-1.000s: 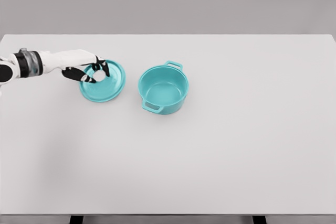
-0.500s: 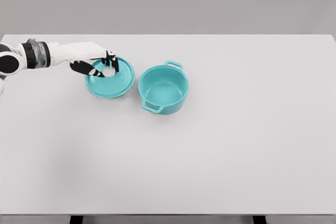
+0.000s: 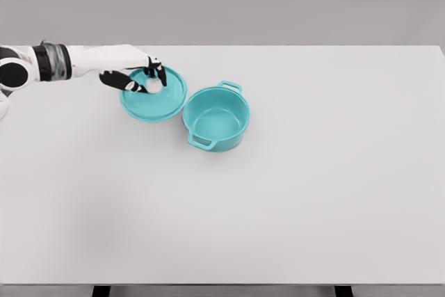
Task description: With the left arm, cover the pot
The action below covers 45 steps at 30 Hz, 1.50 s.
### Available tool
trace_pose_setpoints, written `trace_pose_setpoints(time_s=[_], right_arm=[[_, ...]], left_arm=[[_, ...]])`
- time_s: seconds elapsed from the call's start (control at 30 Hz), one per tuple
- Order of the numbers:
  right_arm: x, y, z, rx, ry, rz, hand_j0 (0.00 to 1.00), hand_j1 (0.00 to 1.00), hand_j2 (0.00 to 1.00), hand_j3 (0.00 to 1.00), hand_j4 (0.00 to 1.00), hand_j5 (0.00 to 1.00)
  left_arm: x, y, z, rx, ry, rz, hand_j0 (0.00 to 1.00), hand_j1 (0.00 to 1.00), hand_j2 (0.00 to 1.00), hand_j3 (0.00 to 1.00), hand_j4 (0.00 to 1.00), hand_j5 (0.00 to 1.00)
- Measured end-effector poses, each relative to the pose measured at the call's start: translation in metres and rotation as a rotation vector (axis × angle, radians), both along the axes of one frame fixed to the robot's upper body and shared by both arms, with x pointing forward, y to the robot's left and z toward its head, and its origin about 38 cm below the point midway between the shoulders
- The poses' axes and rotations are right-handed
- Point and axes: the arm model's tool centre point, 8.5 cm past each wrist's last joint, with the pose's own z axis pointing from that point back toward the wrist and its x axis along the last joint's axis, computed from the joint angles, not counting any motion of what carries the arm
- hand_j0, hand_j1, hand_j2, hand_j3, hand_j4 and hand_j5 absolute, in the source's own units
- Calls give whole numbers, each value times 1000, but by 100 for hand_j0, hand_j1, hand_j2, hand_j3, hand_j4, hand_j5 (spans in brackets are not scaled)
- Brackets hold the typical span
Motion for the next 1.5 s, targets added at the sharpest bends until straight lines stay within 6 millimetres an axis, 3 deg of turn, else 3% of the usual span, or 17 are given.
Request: trace_pose_setpoints(time_s=[0.5, 1.5], right_arm=[[0, 0, 0, 0, 0, 0, 100, 100, 100, 100, 100, 100], [0, 0, 0, 0, 0, 0, 100, 100, 100, 100, 100, 100]], left_arm=[[-4, -41, -1, -23, -2, -90, 51, 51, 51, 51, 51, 51], [3, -105, -14, -45, 32, -164, 51, 51, 51, 51, 51, 51]])
